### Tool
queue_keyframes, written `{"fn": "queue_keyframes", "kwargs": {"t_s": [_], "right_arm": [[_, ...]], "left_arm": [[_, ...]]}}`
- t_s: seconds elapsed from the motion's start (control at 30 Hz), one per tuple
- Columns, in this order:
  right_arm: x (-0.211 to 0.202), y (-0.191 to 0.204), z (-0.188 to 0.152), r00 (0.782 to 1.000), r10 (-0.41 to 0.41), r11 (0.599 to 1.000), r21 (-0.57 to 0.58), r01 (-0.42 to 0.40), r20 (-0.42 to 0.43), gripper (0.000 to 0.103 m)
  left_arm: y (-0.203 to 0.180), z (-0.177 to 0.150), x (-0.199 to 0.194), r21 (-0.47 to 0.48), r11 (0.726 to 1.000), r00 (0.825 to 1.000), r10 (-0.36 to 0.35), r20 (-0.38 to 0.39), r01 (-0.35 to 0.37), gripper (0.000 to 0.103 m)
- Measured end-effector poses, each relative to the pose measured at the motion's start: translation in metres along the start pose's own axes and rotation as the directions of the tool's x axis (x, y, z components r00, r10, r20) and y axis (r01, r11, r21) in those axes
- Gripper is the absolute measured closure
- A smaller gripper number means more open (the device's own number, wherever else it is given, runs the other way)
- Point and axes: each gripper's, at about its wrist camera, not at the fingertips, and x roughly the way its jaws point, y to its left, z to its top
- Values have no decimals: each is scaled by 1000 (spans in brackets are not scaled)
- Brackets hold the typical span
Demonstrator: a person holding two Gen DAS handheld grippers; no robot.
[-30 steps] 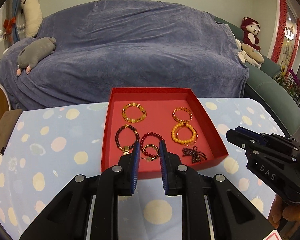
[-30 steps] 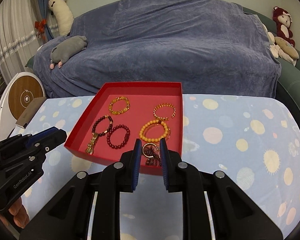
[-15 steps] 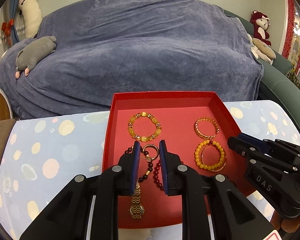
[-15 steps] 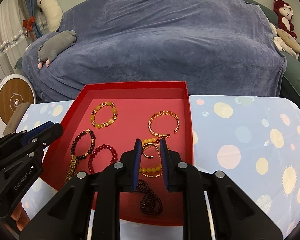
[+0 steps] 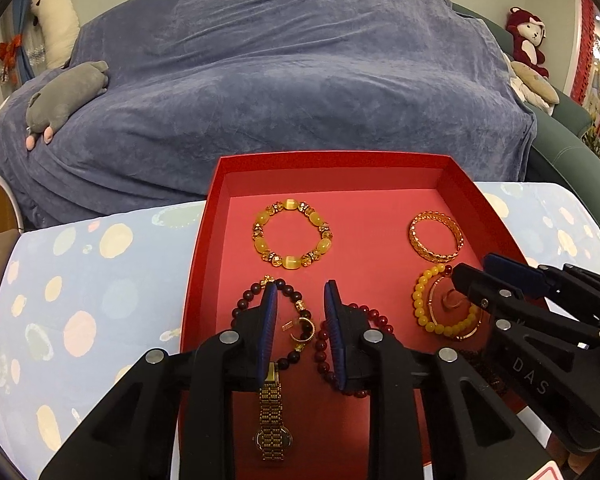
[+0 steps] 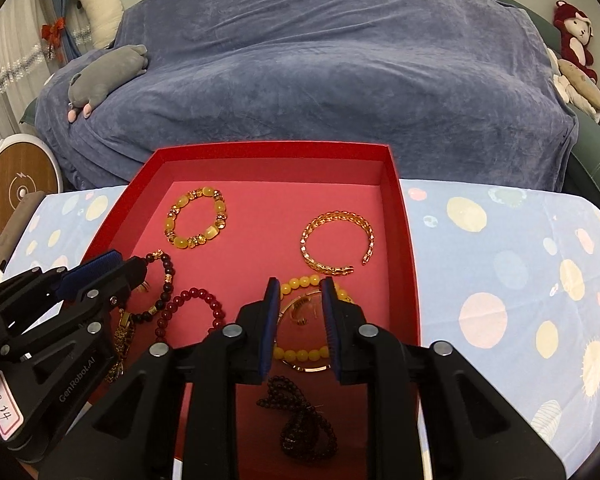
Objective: Organize jewelry
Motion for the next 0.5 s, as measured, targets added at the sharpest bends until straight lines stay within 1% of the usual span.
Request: {"fn": "queue_keyframes", "kwargs": {"t_s": [0.03,0.07,0.17,0.2,0.27,0.43,0.5], "right_arm": [[-3,0,0,1000,-10,1000,-3,10,12,60],[-5,2,-1,1000,-19,1000,-11,19,19,58],[-14,6,0,999,-32,999,-36,34,36,56],[-17,6,0,999,-33,999,-35,34,41,52],[-24,6,0,998,-39,999,-25,40,51,52],[-39,0,-3,997,-41,999,11,41,60,40],[-44,-1,-6,997,-47,999,17,46,60,38]], "left_arm": [[-1,0,-1,5,1000,1000,11,4,-11,71],[-2,-1,-2,7,1000,1000,14,9,-14,71],[-5,0,-8,1,1000,1000,9,15,-9,70],[-6,0,-11,-2,1000,1000,8,16,-8,71],[-6,1,-18,-8,1000,1000,13,22,-13,71],[-7,1,-34,-28,999,999,23,27,-22,71],[-7,-1,-40,-43,999,999,31,27,-30,71]]}}
